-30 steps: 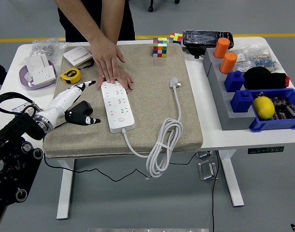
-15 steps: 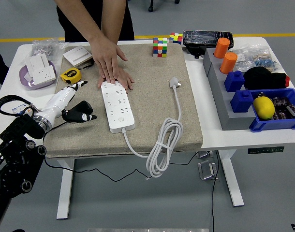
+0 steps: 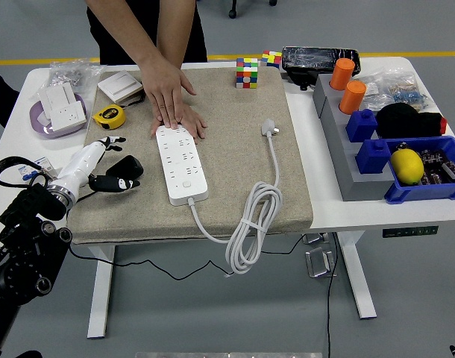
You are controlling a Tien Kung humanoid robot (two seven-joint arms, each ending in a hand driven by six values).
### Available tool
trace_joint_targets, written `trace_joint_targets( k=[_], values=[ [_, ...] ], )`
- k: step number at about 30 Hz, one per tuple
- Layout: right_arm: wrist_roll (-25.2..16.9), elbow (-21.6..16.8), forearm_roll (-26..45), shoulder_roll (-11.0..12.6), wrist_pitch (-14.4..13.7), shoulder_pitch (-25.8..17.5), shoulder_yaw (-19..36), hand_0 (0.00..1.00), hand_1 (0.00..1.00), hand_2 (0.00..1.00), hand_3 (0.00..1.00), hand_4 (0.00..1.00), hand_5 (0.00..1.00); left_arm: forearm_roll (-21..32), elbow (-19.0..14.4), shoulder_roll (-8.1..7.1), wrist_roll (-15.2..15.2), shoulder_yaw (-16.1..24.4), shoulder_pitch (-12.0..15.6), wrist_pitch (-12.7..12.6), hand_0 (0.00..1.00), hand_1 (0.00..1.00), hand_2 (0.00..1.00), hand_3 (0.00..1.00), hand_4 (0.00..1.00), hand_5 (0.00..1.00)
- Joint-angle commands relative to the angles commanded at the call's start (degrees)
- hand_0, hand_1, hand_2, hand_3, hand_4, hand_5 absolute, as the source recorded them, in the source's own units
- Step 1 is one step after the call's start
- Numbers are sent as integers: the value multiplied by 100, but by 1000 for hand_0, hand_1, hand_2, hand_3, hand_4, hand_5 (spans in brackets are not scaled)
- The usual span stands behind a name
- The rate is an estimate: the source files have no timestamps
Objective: Pick up the plug,place it near the board,insert it into the board,press the button
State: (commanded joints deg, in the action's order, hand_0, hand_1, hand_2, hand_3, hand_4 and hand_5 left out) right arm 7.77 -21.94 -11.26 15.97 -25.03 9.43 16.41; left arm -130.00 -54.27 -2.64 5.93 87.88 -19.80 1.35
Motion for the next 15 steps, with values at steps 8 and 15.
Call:
trace_joint_targets(
  k=[8, 15],
  values=[
    [-5, 3, 6, -1, -4, -7, 5, 838, 764, 752, 783, 998, 998, 0, 268, 35, 58, 35, -34, -112, 709, 663, 557, 715, 998, 243],
    [-7, 3, 8, 2, -4, -11, 11, 838, 764, 751, 783, 998, 998, 0, 362, 45, 112, 52, -39, -133, 679, 645, 502, 567, 998, 272]
  ],
)
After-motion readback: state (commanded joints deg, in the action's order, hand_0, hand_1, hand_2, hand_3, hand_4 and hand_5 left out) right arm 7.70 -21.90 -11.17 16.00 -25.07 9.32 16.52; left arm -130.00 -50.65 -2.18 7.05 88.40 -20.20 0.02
